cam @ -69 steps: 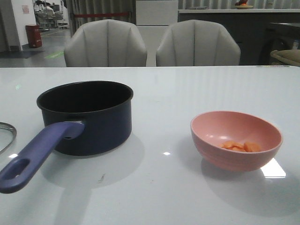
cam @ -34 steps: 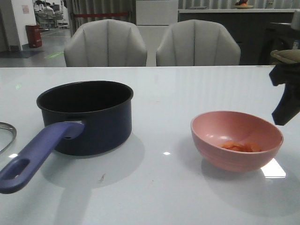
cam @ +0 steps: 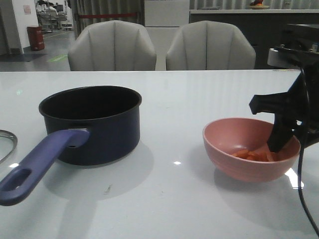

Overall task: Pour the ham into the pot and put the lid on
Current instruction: 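Grasp the rim of the pink bowl with the right gripper, then lift the pink bowl and carry it over the saucepan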

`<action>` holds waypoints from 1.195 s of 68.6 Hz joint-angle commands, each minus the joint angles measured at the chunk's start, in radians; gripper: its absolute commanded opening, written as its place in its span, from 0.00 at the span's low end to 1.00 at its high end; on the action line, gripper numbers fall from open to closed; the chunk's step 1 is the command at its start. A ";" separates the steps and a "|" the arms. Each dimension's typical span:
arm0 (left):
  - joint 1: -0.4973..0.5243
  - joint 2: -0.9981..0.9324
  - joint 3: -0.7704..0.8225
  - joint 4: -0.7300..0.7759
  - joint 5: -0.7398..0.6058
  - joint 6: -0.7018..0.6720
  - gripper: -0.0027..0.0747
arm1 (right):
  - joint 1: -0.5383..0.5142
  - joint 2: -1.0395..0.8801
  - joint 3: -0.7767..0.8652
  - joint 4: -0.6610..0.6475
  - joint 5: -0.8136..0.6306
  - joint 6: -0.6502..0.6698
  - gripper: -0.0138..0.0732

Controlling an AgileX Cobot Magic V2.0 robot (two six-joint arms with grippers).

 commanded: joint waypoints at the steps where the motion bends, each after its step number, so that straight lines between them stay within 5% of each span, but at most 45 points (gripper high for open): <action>1: -0.008 0.012 -0.027 -0.007 -0.076 -0.002 0.86 | 0.000 -0.033 -0.064 0.020 -0.015 -0.006 0.30; 25: -0.008 0.012 -0.027 -0.007 -0.076 -0.002 0.86 | 0.015 -0.044 -0.247 0.071 0.064 -0.030 0.31; 50: -0.008 0.012 -0.027 -0.007 -0.076 -0.002 0.86 | 0.268 0.039 -0.580 0.017 0.101 -0.137 0.31; 66: -0.008 0.012 -0.027 -0.007 -0.076 -0.002 0.86 | 0.400 0.101 -0.629 -0.033 -0.225 -0.138 0.31; 82: -0.008 0.012 -0.027 -0.007 -0.076 -0.002 0.86 | 0.469 0.114 -0.455 -0.040 -0.850 -0.229 0.31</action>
